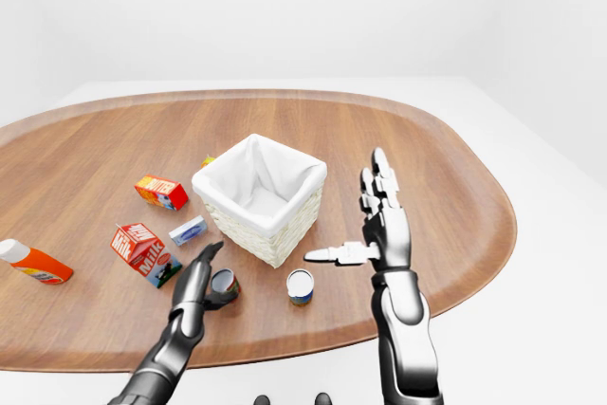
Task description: Pick up the tomato sauce, and put it in the basket.
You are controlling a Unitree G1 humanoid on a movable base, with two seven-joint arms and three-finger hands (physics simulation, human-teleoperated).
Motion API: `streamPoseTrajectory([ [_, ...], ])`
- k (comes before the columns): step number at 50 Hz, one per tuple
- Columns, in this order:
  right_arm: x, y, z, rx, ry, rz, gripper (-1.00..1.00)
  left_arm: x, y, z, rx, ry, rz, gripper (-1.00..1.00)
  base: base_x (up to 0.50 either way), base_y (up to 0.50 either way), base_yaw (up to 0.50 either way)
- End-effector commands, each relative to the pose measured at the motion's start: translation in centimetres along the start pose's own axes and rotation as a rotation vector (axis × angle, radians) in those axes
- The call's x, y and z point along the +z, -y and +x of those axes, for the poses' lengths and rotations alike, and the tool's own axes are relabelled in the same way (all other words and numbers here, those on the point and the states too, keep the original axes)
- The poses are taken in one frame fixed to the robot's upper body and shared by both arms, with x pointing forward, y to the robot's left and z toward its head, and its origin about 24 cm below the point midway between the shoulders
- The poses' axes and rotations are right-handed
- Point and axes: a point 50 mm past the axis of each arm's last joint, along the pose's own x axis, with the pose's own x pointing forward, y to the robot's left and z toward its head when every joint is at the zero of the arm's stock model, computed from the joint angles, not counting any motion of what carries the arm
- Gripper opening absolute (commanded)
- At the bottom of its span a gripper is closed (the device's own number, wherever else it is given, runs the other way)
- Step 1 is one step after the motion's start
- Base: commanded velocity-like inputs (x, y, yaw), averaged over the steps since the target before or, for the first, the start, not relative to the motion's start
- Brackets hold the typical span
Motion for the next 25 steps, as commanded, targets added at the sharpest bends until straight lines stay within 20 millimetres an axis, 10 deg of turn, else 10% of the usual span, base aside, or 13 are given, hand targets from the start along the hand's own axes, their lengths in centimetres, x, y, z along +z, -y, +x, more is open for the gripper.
streamPoseTrajectory([
  [1, -0.1, 0.0, 0.0, -0.001, -0.004, 0.001, 1.0, 0.4, -0.2, -0.1, -0.004, 0.009, -0.045, -1.0, 0.0, 0.0, 0.0],
  [25, -0.3, 0.1, 0.0, -0.002, -0.01, 0.002, 1.0, -0.8, 0.0, 1.2, 0.023, -0.076, 0.027, -1.0, 0.0, 0.0, 0.0],
])
